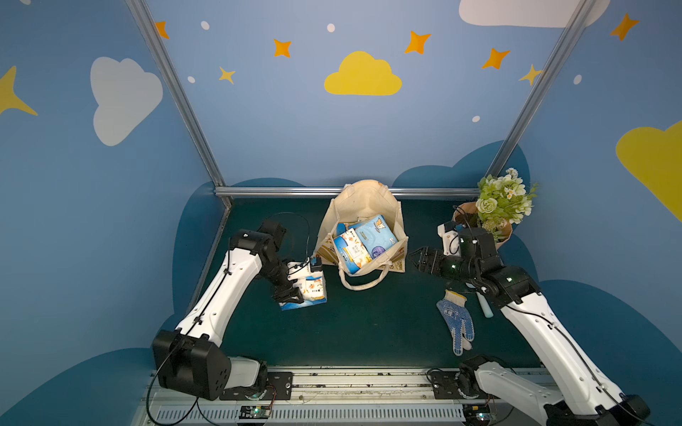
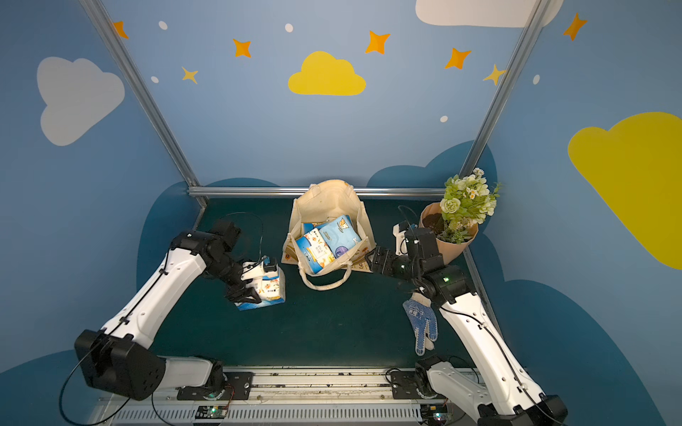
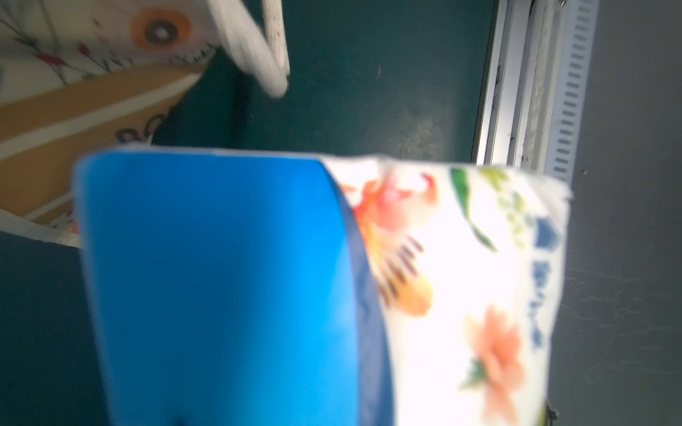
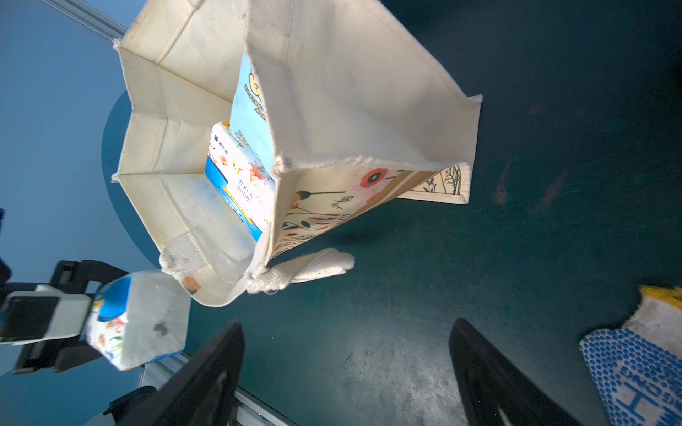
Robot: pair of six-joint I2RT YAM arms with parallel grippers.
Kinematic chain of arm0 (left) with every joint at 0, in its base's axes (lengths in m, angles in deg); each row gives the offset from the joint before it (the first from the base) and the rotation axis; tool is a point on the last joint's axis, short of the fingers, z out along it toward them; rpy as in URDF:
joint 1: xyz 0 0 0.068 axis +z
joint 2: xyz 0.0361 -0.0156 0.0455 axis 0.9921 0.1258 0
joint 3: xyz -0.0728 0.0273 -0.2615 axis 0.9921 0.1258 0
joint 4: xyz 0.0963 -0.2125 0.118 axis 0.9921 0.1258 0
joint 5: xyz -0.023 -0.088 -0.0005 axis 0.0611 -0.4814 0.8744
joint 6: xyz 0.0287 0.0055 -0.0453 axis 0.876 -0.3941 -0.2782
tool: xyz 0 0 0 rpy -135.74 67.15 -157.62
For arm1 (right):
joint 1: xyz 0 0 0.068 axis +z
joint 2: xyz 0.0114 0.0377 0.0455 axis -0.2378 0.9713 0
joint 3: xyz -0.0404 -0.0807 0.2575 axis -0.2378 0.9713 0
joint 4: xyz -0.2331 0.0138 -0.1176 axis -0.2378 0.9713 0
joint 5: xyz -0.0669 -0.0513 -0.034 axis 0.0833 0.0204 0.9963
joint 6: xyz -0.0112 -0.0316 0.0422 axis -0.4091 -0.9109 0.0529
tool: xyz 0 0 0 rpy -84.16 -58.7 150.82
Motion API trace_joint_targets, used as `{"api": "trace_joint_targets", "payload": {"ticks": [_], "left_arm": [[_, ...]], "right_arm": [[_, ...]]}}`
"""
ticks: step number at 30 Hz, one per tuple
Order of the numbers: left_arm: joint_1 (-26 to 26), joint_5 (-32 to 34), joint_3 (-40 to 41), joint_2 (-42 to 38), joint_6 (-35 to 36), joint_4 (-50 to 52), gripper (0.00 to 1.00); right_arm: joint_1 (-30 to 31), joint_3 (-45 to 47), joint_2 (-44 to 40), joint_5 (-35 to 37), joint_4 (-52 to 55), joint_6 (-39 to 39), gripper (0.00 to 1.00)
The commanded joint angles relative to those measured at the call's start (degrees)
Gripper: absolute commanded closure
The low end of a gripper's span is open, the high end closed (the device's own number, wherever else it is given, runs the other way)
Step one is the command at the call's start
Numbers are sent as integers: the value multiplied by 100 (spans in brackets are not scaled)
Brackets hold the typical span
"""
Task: Put tissues into the canvas bag
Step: Pick up the pack of facial tissues from the center of the board, then place the pack of facial tissues in the canvas bag.
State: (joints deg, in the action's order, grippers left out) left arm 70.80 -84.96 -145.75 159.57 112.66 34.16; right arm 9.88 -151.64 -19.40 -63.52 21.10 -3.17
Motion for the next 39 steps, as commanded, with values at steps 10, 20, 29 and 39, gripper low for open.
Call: {"api": "trace_joint_targets", "payload": {"ticks": [10,20,29,39], "left_arm": [[-990,-143,-1444,350,-2520,-2446,35],[-1105,347,-3933,2550,-3905,-3525,35],[-1377,612,-7653,4800,-4384,-2510,33],[-1957,1231,-6486,4922,-3487,-1858,35]], "right_arm": [[-39,155,-362,-99,-104,-55,12],[-35,521,-632,-102,-172,95,12],[-35,748,-634,-150,-386,209,12],[-35,880,-608,-213,-557,204,12]]}}
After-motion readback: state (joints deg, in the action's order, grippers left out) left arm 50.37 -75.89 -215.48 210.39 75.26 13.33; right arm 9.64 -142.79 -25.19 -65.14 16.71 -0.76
